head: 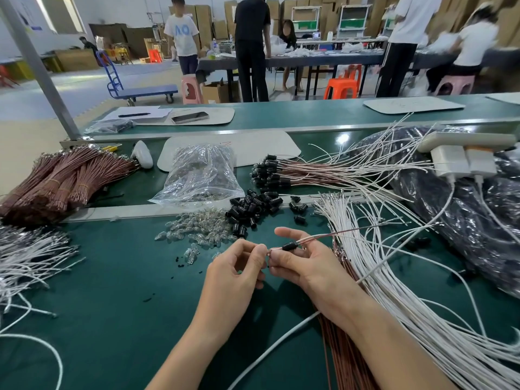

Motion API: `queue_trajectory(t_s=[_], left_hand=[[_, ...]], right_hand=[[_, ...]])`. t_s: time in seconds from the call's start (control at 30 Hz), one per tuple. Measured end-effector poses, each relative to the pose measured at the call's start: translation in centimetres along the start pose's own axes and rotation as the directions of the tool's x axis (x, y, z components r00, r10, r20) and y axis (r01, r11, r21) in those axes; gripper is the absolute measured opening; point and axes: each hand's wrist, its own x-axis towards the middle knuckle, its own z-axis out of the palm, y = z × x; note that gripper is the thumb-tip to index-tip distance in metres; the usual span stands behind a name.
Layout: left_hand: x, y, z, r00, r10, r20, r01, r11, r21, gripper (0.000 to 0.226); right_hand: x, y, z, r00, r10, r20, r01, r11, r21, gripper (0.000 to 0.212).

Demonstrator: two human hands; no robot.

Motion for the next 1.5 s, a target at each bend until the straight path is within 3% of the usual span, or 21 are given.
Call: queue_trajectory(t_s=[0.2, 0.4, 0.7, 1.1, 1.27, 1.5], left_hand=[[-0.1, -0.2, 0.1, 1.000, 0.016, 0.008, -0.017, 0.999, 0.041, 0.022], [0.1, -0.6, 0.0, 0.999, 0.047, 0.017, -0.048, 0.994, 0.099, 0.023], [-0.2, -0.8, -0.1, 0.978, 0.205, 0.035, -0.208, 0.962, 0.179, 0.022], [-0.1, -1.0, -0.2, 0.992, 0.128, 0.006, -0.128, 0.986, 0.104, 0.024], [-0.2, -0.9, 0.2, 0.989, 0.140, 0.050, -0.143, 0.987, 0.073, 0.011], [0.0, -1.1, 0.0, 0.980, 0.195, 0.033, -0.198, 0.975, 0.098, 0.010]], right_hand=[[-0.1, 0.3, 0.0, 0.997, -0.063, -0.036, 0.057, 0.988, -0.144, 0.042], [-0.1, 0.3, 0.4, 0.990, -0.137, -0.034, 0.128, 0.974, -0.187, 0.059], [-0.2, 0.2, 0.6, 0.996, -0.085, 0.005, 0.085, 0.996, -0.035, 0.074], [-0.2, -0.2, 0.3, 0.995, -0.100, -0.015, 0.100, 0.994, 0.036, 0.070], [-0.3, -0.3, 0.3, 0.994, -0.105, -0.005, 0.105, 0.994, 0.039, 0.069], [-0.4, -0.5, 0.6, 0.996, -0.091, -0.007, 0.091, 0.996, 0.013, 0.074]])
